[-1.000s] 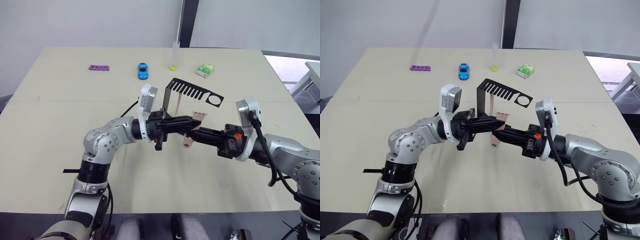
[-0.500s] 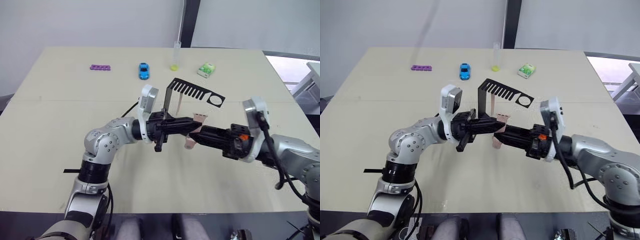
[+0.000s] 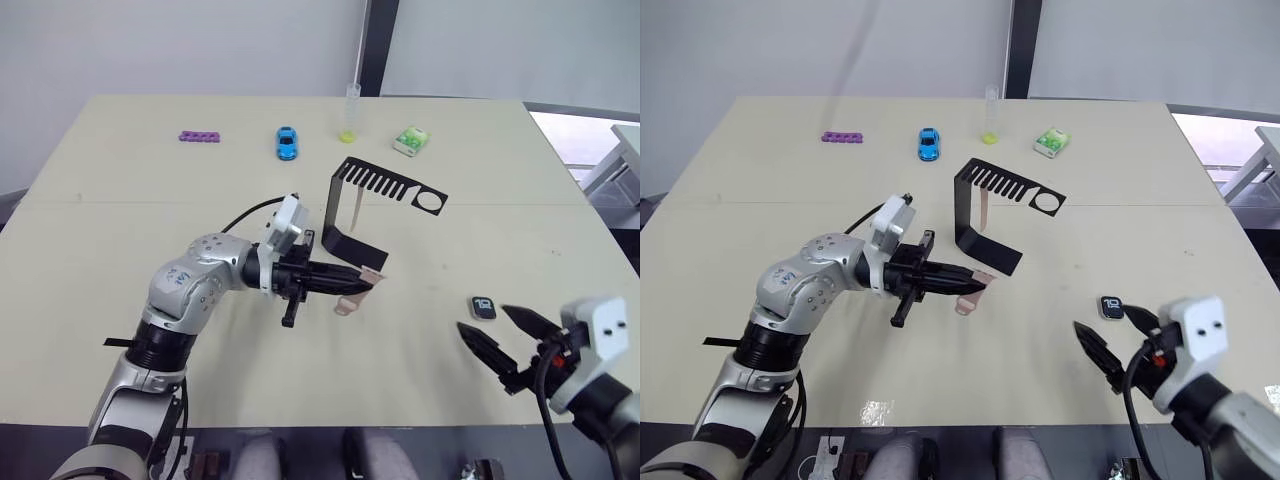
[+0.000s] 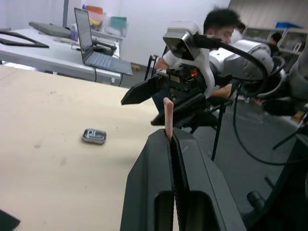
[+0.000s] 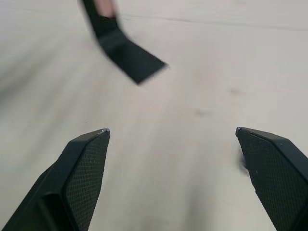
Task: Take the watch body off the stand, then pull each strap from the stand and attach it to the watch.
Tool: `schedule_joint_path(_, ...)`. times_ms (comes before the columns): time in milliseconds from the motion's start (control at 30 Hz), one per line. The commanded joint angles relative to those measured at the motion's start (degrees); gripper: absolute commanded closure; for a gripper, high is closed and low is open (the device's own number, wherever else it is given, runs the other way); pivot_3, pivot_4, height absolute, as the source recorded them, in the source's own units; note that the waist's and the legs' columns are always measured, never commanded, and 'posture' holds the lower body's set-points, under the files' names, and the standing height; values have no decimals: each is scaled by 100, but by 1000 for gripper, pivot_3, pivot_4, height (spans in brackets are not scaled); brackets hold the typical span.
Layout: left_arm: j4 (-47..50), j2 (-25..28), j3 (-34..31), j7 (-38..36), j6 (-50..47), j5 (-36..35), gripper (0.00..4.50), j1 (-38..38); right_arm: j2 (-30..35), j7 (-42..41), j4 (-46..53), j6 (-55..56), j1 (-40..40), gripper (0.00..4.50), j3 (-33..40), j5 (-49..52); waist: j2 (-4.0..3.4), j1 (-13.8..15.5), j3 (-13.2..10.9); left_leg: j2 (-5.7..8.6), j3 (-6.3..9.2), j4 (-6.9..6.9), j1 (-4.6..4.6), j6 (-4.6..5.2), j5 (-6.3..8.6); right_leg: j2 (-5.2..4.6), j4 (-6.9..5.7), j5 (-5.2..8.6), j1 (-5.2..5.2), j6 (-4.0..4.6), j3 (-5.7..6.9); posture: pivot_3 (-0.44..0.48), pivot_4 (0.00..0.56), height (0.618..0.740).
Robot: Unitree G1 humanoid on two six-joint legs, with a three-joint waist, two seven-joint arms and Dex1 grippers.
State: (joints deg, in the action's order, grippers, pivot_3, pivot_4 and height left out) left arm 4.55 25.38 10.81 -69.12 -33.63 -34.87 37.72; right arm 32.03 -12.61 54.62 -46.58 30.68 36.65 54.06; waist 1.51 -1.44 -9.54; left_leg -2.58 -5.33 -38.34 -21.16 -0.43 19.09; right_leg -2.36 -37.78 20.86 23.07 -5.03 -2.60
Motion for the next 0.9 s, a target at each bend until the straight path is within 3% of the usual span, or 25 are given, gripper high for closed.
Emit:
schedule_joint_path(33,-96,13,189,-330,639,360,4500,-29,-370,408,508,355,426,50,-95,-636,-3,-11,2,1,-2,2,2,0,0,0,1,0,0,0,-2,0,150,740)
schedule_joint_path(200,-301,-33,278,-463,798,513,4500,-21,-627,612,195,564,384,50,-657,-1330,-12,-20,6,0,-5,8,8,-1,-1,5,0,0,0,1,-7,0,150,740)
schedule_joint_path(467,-528,40,370,-327,1176,1073,4500,-68,-733,781,-889,672,-699,50,-1402,-2201,-13,1,6,3,-4,10,3,1,-1,7,0,0,7,1,-8,0,150,740)
schedule_joint_path(900,-377,129,351,-186,1597,1562,4500,-243,-1078,771,-1749,623,-1616,50,-1803,-2874,-15,-15,6,3,-7,6,2,3,-2,4,-8,0,11,1,-11,0,150,740)
